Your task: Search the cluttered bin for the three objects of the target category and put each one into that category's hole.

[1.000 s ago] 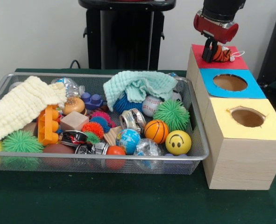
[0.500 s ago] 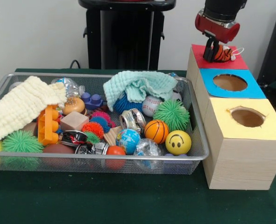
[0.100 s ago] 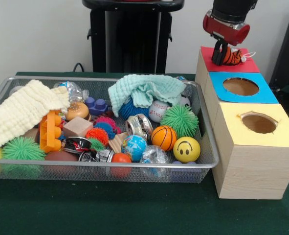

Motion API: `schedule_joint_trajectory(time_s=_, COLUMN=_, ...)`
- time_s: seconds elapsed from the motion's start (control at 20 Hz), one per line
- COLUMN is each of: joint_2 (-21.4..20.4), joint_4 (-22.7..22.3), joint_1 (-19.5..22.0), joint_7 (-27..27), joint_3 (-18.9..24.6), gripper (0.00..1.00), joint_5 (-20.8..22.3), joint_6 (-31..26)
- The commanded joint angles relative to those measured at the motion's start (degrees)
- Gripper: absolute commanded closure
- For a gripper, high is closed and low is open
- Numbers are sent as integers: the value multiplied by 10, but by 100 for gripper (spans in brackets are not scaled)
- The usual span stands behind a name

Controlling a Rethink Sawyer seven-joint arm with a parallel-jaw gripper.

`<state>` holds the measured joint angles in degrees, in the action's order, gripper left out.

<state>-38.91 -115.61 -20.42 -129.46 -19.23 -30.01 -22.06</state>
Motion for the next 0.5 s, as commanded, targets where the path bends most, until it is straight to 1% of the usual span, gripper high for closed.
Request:
schedule_joint_trajectory(time_s=0.05, joint_2=18, joint_4=25, joint_1=17, joint_7=-78, joint_3=-11, gripper=100, joint_5=32, joint_6=-49)
schedule_joint_trajectory(time_s=0.2, joint_2=12, joint_4=24, joint_1=20, joint_7=-73, joint_3=-11, gripper=100, joint_5=36, joint_6=-52)
schedule_joint_trajectory(time_s=0.35, joint_2=8, joint_4=26, joint_1=33, joint_7=-64, joint_3=-9, gripper=100, joint_5=41, joint_6=-57)
schedule_joint_trajectory(time_s=0.5, joint_2=6, joint_4=26, joint_1=32, joint_7=-69, joint_3=-11, gripper=100, joint_5=44, joint_6=-67)
